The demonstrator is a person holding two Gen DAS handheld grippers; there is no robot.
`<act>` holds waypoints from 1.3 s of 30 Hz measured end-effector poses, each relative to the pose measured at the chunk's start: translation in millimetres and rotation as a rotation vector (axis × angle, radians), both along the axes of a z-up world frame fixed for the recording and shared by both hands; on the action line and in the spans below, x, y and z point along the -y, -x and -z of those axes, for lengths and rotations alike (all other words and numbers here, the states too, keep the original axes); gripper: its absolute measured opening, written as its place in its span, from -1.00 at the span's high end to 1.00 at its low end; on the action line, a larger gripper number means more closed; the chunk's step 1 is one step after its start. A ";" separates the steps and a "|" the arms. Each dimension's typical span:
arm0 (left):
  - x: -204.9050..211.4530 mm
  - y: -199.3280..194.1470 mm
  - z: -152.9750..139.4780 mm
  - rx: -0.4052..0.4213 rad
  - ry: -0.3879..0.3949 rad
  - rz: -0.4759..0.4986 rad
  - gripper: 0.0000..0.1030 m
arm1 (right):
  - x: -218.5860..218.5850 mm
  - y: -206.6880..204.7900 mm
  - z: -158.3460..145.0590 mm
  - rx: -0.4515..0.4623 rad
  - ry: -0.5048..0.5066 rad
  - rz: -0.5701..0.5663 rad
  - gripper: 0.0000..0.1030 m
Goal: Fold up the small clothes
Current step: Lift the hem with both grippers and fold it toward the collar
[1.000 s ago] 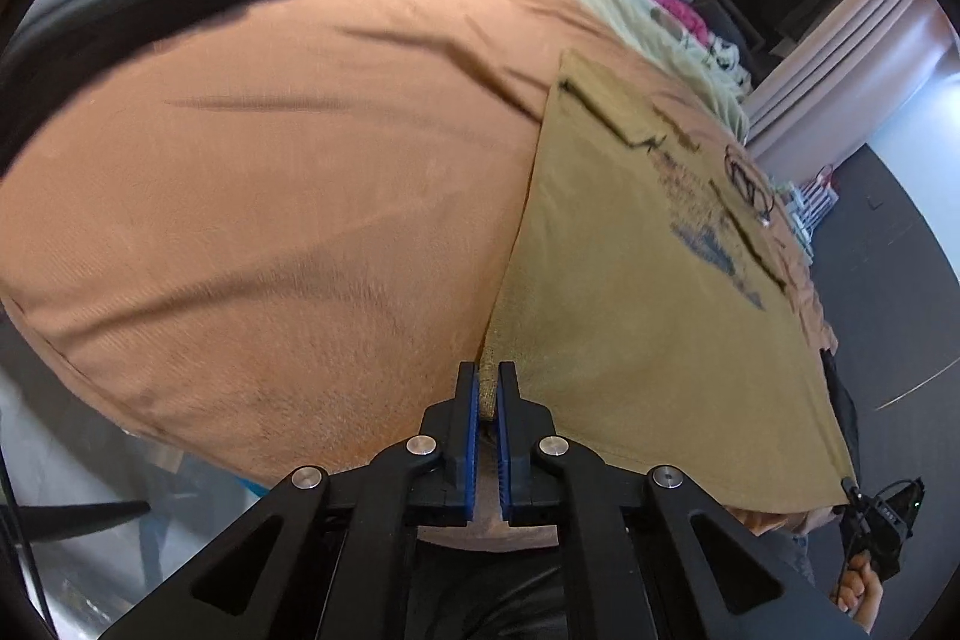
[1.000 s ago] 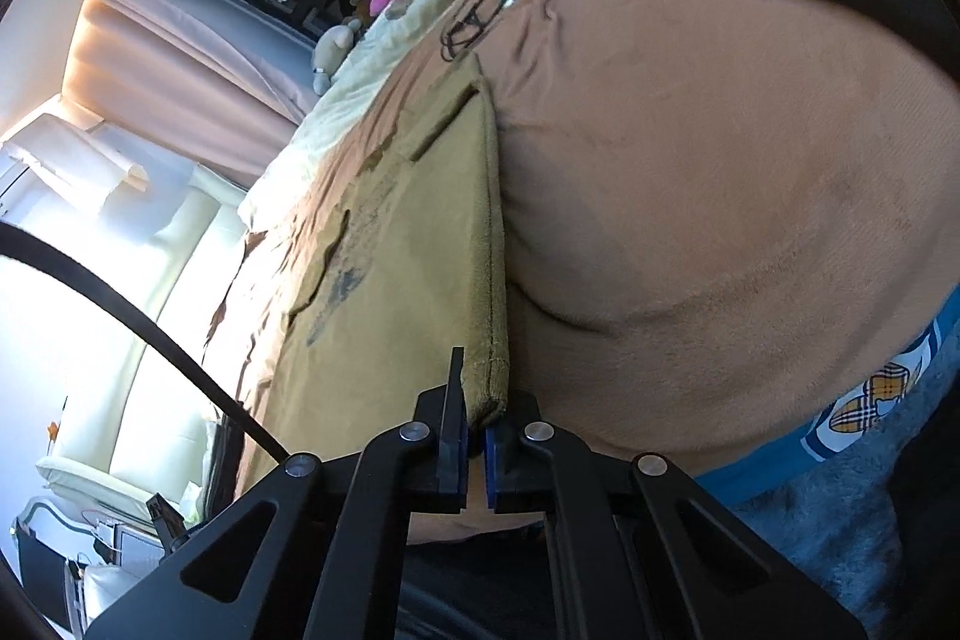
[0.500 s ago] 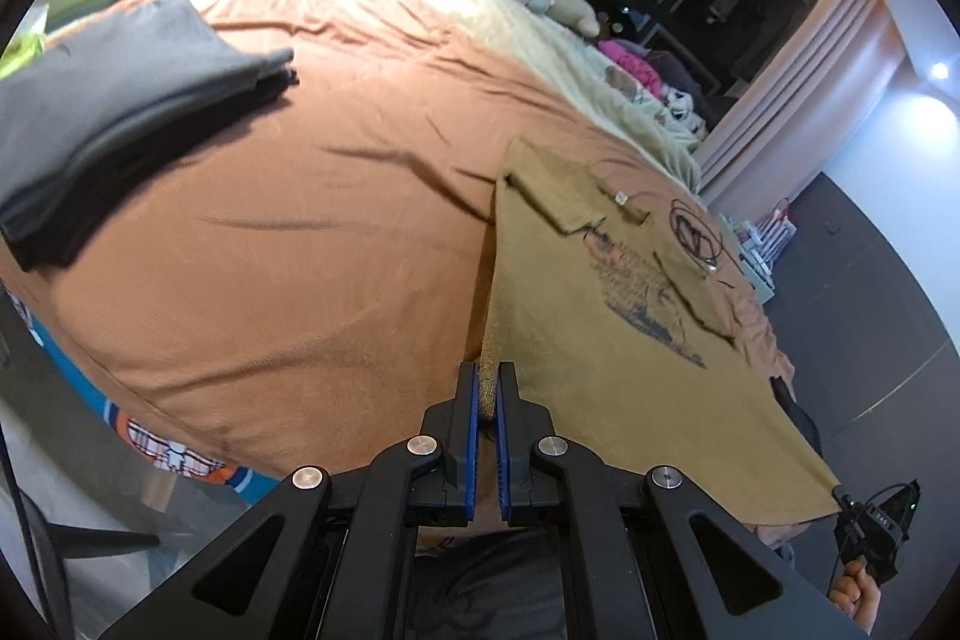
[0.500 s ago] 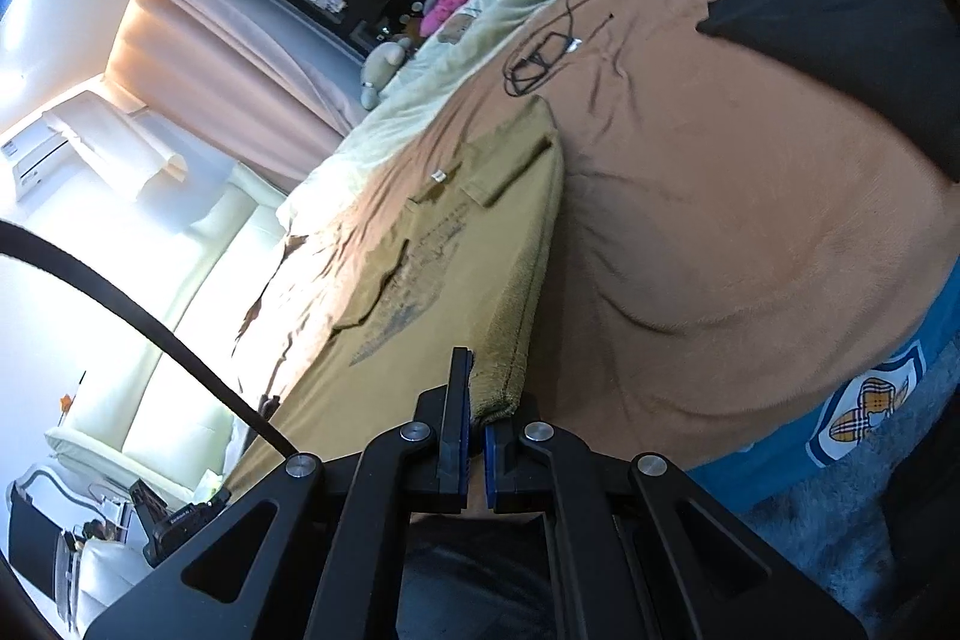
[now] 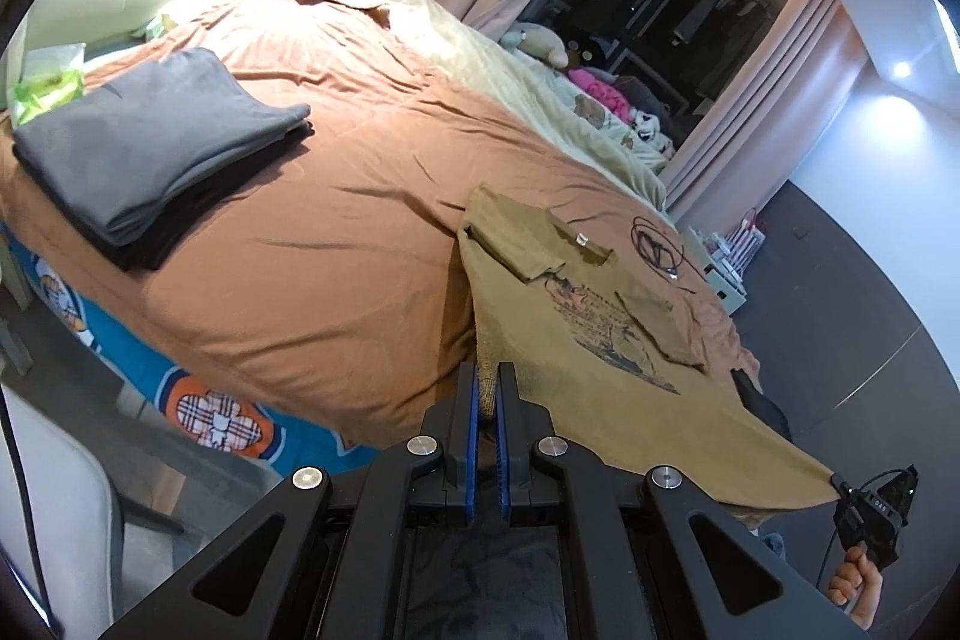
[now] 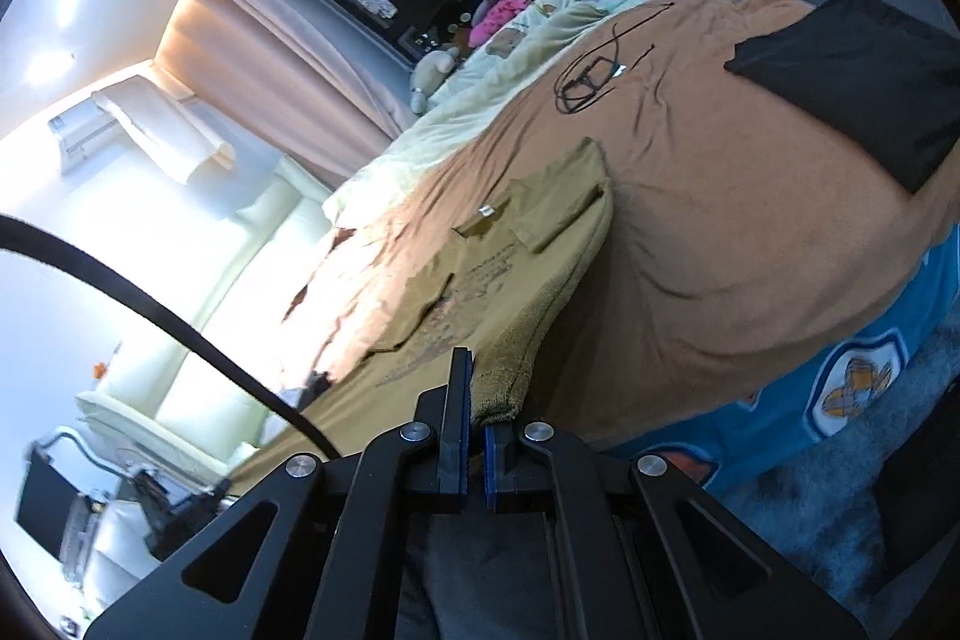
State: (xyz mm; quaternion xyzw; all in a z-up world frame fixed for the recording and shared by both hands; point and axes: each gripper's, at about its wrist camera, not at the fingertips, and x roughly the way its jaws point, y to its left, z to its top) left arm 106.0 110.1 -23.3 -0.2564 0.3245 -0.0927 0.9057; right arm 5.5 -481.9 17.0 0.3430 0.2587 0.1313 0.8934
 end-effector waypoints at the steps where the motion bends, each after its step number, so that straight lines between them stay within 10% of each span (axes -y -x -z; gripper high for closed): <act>1: 0.0 5.2 -1.8 0.003 -0.001 0.002 0.91 | 0.7 0.9 0.4 0.003 0.000 -0.002 1.00; 21: -12.3 92.7 -39.7 0.137 -0.020 0.023 0.91 | 8.3 49.5 6.0 0.099 0.053 -0.039 1.00; 39: -1.1 -6.9 -69.9 0.124 -0.035 0.015 0.91 | 18.5 -66.7 -12.3 0.079 0.080 -0.032 1.00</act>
